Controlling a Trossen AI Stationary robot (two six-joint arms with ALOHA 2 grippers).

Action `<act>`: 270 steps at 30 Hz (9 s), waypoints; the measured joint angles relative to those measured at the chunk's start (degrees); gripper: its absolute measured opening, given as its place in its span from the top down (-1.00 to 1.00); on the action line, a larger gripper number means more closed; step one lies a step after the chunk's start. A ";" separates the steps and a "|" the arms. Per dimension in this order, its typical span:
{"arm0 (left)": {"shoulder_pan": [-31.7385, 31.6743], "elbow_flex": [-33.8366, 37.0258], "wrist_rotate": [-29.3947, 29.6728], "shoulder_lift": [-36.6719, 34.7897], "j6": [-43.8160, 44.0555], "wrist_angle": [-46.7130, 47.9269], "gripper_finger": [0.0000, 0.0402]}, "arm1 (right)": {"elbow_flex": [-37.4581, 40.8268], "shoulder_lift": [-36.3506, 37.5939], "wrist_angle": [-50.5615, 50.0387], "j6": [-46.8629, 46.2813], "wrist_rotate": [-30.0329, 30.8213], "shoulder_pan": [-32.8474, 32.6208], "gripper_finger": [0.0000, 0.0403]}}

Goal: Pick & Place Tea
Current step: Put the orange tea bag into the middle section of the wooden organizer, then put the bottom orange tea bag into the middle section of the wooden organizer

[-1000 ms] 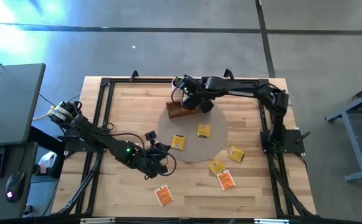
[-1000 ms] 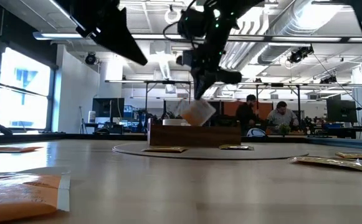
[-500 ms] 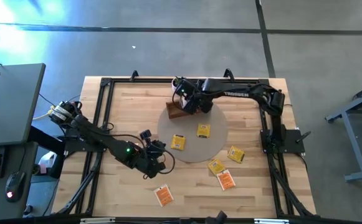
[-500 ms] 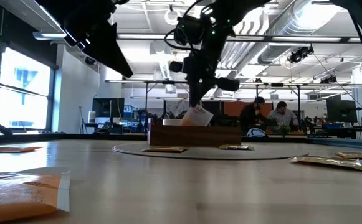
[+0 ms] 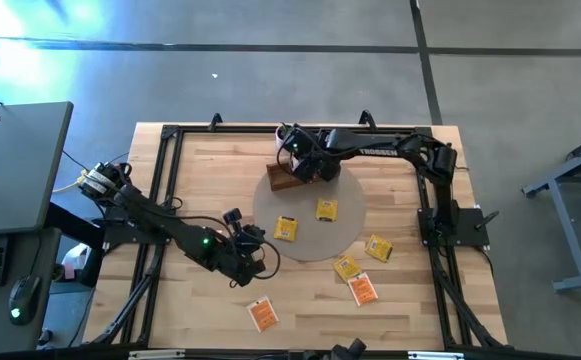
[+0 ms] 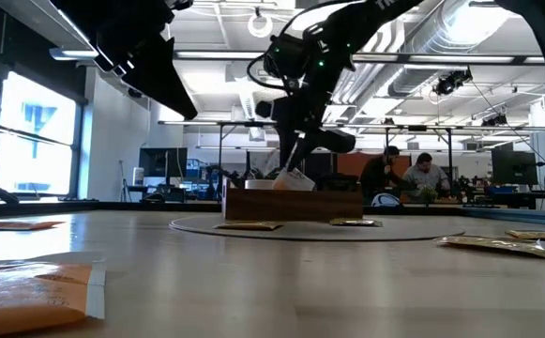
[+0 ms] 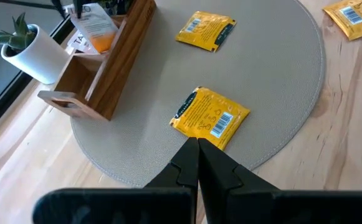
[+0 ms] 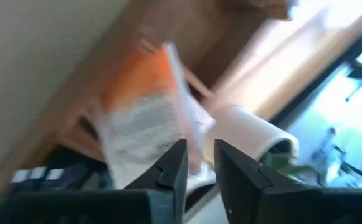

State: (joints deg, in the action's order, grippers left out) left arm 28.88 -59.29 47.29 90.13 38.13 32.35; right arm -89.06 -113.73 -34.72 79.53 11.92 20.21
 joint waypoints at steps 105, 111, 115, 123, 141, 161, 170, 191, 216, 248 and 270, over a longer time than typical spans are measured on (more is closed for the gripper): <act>5.90 9.24 -39.81 12.54 6.59 -37.33 0.26 | 52.04 27.64 61.53 -48.98 -0.90 -35.57 0.68; 5.77 8.85 -37.91 13.66 6.66 -36.98 0.26 | 52.04 27.64 60.55 -49.07 -0.89 -35.59 0.70; 5.72 8.85 -37.42 13.70 5.32 -37.09 0.26 | 52.04 27.64 60.63 -49.07 -1.04 -35.59 0.70; 6.38 8.68 -39.56 16.49 5.20 -35.94 0.33 | 52.04 27.64 60.50 -49.09 -1.11 -35.59 0.71; 5.95 7.51 -40.58 16.91 -0.19 -35.29 0.98 | 52.04 27.64 60.65 -49.07 -1.13 -35.59 0.72; 0.86 -17.32 -25.85 11.72 -54.57 -16.73 1.00 | 52.04 27.64 67.63 -60.50 -22.12 -35.60 0.36; 0.81 -19.06 -29.09 11.72 -69.52 -17.22 1.00 | 52.04 27.42 68.27 -67.59 -28.44 -32.70 0.09; 0.74 -19.06 -42.32 11.72 -93.22 -25.44 1.00 | 49.55 10.32 93.45 -82.93 -52.75 -27.66 0.05; 0.74 -19.08 -44.21 11.61 -102.23 -27.94 1.00 | 38.51 2.33 91.08 -85.11 -70.27 -29.64 0.10; 3.43 -19.08 -42.30 11.61 -106.81 -28.24 1.00 | 38.56 2.29 85.07 -79.54 -65.45 -28.85 0.10; 2.42 -19.08 -38.19 11.61 -111.01 -27.80 1.00 | 38.56 2.31 88.95 -79.52 -65.44 -31.51 0.11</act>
State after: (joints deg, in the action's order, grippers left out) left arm 31.30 -78.37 9.10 101.73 -72.88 4.56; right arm -50.50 -111.42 54.23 0.01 -53.52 -11.30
